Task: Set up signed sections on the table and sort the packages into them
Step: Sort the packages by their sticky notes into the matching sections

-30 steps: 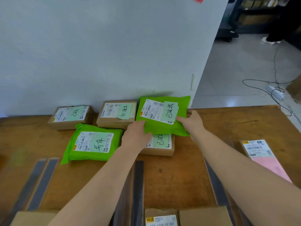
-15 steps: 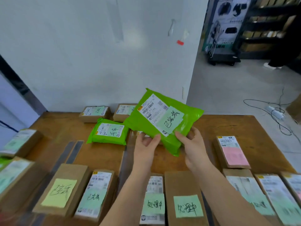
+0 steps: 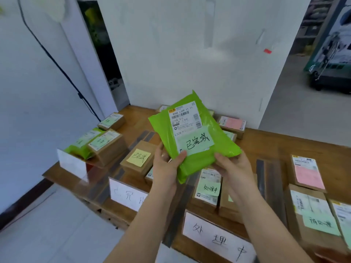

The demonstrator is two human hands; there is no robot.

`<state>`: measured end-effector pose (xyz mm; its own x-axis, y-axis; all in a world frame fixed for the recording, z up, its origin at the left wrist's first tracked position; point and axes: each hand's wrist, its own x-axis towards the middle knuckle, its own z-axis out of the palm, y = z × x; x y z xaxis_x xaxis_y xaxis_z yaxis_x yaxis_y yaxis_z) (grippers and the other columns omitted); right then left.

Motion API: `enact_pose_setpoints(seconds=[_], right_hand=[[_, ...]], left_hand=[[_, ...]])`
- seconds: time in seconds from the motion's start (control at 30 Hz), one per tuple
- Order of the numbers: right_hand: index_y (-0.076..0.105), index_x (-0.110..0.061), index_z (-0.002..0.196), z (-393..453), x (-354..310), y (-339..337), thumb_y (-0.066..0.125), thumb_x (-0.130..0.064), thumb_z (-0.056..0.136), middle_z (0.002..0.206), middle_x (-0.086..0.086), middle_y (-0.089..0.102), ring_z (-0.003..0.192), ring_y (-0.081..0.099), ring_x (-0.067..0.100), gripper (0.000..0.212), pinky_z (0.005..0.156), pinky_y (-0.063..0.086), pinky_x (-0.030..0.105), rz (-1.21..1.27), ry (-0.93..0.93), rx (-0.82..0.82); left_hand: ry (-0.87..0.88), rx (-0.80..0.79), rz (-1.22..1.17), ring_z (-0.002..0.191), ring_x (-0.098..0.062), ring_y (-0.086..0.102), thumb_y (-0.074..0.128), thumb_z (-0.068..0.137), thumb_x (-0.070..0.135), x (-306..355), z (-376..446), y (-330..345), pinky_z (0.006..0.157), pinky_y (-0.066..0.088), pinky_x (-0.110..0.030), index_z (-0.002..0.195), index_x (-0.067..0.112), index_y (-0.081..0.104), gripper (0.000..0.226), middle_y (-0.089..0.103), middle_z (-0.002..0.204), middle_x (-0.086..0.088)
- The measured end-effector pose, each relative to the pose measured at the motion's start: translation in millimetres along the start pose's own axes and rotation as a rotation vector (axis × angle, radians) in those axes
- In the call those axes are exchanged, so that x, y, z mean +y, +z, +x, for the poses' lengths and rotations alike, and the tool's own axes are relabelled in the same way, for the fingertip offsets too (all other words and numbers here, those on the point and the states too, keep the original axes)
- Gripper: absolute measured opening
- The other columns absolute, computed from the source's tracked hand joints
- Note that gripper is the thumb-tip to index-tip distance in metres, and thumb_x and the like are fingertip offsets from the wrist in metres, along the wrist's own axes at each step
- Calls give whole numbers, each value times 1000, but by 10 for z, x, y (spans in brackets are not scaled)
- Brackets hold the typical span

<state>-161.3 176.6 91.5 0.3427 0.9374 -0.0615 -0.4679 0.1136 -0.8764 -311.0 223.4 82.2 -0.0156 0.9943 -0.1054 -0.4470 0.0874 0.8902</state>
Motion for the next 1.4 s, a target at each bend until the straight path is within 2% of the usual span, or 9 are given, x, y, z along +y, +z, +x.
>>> enact_pose_setpoints(seconds=[0.17,0.3,0.57,0.67,0.77,0.9,1.0,1.17,1.4], right_hand=[[61,-25,104,-112,9,245,66,1,78,110,0,66,93,66,15,37,82,55,29,-240,-5,-110],[57,-21,116,-214,182,565,72,-2,75,108,-10,65,86,65,-1,48,66,52,13,-372,-24,-153],[59,-36,93,-555,719,1358,75,1,71,95,-13,66,88,62,1,46,65,54,19,-464,-46,-185],[57,-37,95,-712,942,1665,74,2,72,99,-12,65,96,61,8,48,65,54,20,-461,-24,-188],[56,-36,100,-854,1140,1930,73,1,73,101,-11,64,97,61,11,49,59,53,17,-448,8,-164],[54,-20,119,-986,1382,2187,73,0,74,113,1,64,103,61,19,53,72,55,26,-471,36,-100],[53,-20,119,-1041,1497,2298,72,0,74,113,2,63,104,60,18,53,77,54,29,-476,32,-56],[51,-21,121,-1003,1587,2372,71,1,76,104,-5,63,95,61,9,53,66,54,17,-462,40,28],[52,-28,115,-652,1636,2393,73,-7,76,107,-7,64,96,62,14,49,76,54,31,-581,6,69]], left_hand=[[41,-8,55,89,-23,70,75,70,2,301,-129,-471,64,57,-33,113,30,53,56,72,104,-5],[38,18,132,92,-24,69,76,70,7,523,-162,-849,72,57,-40,125,29,49,65,70,108,-3],[75,11,304,88,-15,69,78,70,13,1029,-172,-1794,69,58,-34,116,40,51,59,70,100,7],[77,4,325,83,-8,70,77,71,12,1199,-171,-2154,61,56,-24,112,44,51,58,72,92,12],[68,-14,357,92,-10,68,78,70,15,1332,-154,-2482,65,57,-25,127,36,47,68,70,102,8],[49,-62,365,97,-14,67,77,71,14,1447,-77,-2811,66,57,-26,121,41,49,64,68,108,2],[29,-113,384,95,-11,67,76,73,13,1478,17,-2955,68,57,-27,119,41,50,61,69,106,3],[-9,-192,404,97,-15,66,73,76,10,1463,198,-3022,72,58,-31,131,32,46,65,68,107,-1],[-30,-245,421,86,-6,68,73,76,8,1413,648,-2940,64,56,-23,132,30,45,67,69,96,10]])
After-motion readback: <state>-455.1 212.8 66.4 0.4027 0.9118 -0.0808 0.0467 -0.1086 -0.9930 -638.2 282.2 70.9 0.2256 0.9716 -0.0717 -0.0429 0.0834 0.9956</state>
